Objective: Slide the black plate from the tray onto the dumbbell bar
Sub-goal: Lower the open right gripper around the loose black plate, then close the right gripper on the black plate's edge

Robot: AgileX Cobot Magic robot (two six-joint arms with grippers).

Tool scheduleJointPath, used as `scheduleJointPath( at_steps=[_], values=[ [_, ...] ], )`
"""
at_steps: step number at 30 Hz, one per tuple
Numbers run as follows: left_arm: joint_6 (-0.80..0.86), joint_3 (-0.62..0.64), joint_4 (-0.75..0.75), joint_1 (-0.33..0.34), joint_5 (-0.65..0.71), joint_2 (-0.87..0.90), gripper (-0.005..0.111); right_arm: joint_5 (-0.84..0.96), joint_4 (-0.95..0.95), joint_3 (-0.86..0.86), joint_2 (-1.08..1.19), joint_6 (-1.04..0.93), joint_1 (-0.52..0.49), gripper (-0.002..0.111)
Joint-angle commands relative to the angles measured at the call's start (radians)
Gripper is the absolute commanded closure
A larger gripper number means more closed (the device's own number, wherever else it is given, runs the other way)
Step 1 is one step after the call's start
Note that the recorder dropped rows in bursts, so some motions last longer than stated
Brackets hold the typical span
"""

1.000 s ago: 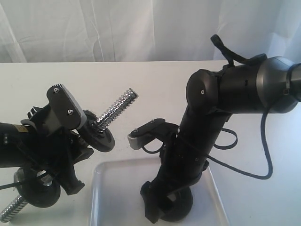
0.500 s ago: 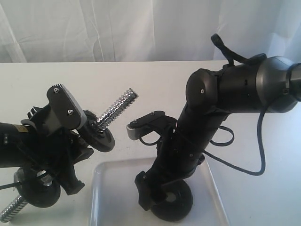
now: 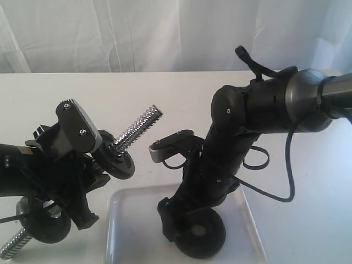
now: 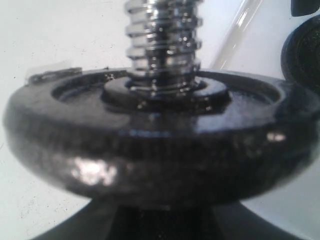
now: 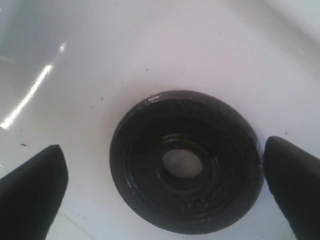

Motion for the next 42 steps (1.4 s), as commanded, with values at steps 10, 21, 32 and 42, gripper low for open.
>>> scheduleJointPath(
  at_steps=[10, 21, 32, 42],
  values=[
    [0.086, -0.026, -0.104, -0.001, -0.369, -0.045, 0.107, -0.058, -0.101, -0.002, 0.009, 0.043, 0.056, 0.003],
    [0.086, -0.026, -0.104, -0.001, -0.369, -0.045, 0.107, -0.047, -0.228, -0.002, 0.009, 0.192, 0.073, 0.003],
    [0.088, -0.026, -0.104, -0.001, -0.368, -0.045, 0.107, -0.038, -0.230, -0.002, 0.025, 0.211, 0.109, 0.003],
    [0.088, -0.026, -0.104, -0.001, -0.368, -0.045, 0.107, -0.010, -0.242, 0.000, 0.048, 0.245, 0.109, 0.003]
  ],
)
